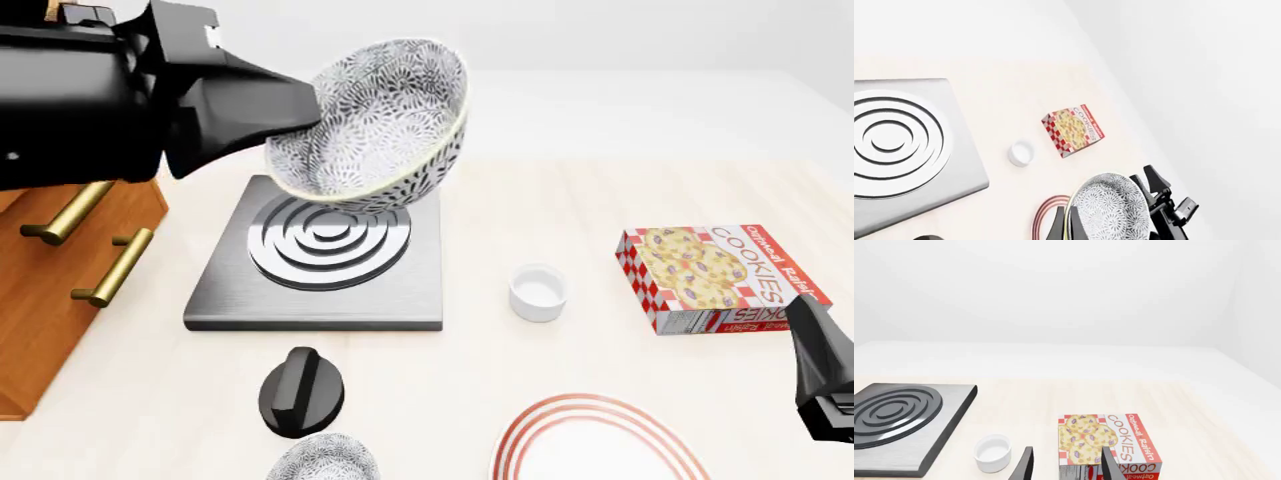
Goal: Pick the akita bowl on the wooden cabinet and place it on the plate.
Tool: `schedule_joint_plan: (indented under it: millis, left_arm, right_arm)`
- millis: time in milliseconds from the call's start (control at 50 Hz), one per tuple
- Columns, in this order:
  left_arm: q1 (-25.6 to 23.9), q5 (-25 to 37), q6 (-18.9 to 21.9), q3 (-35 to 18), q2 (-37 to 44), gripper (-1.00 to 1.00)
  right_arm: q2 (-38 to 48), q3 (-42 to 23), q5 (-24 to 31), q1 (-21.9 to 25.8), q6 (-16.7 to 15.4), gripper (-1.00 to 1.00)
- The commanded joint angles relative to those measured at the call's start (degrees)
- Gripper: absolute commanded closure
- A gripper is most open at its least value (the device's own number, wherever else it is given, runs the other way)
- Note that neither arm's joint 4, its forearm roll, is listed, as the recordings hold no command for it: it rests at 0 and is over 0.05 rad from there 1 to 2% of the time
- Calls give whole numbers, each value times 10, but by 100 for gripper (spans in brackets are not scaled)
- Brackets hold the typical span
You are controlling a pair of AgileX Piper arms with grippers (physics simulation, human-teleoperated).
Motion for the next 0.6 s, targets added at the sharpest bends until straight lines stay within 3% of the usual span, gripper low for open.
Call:
schedule_joint_plan:
  millis: [20, 600]
  left_arm:
    - [-9, 3, 11, 1, 18, 100]
    - [-79, -4, 18, 11, 81, 100]
  right_arm:
    - [0, 0, 0, 0, 0, -100]
    - [0, 0, 0, 0, 0, -100]
